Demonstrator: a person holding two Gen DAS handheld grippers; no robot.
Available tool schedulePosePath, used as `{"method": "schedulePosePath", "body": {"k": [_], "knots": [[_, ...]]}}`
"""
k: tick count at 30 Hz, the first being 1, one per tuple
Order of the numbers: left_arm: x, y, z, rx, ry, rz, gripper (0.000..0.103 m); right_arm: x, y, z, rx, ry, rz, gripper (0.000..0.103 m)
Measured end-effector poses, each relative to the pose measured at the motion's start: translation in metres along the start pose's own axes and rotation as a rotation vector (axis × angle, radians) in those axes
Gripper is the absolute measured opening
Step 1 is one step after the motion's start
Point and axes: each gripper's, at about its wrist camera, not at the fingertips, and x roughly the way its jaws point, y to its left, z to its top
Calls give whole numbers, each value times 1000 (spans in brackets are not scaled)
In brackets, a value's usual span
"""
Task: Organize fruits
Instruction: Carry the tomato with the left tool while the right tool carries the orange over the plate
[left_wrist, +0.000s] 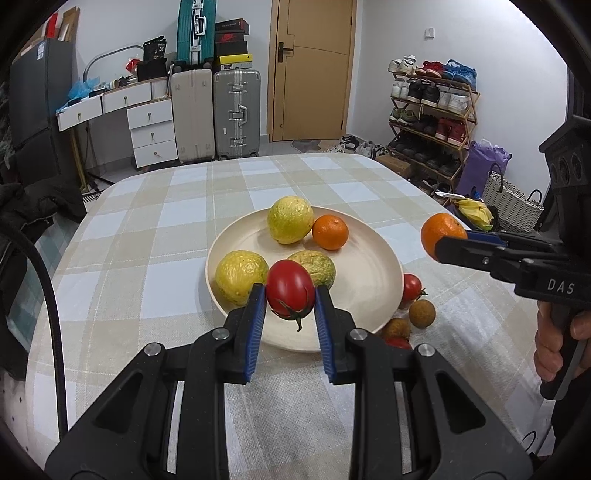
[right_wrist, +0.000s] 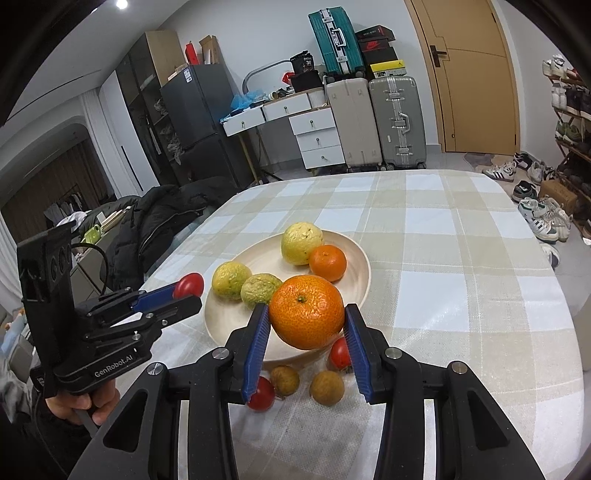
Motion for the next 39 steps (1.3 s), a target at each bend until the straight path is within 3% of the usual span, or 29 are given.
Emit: {"method": "schedulePosePath", "body": {"k": [16, 39], "knots": [[43, 10, -2, -20, 64, 18, 24, 21, -8, 6, 35, 26, -1, 42], [75, 14, 1, -23, 130, 37, 24, 58, -7, 3, 18, 79, -45, 42]]}}
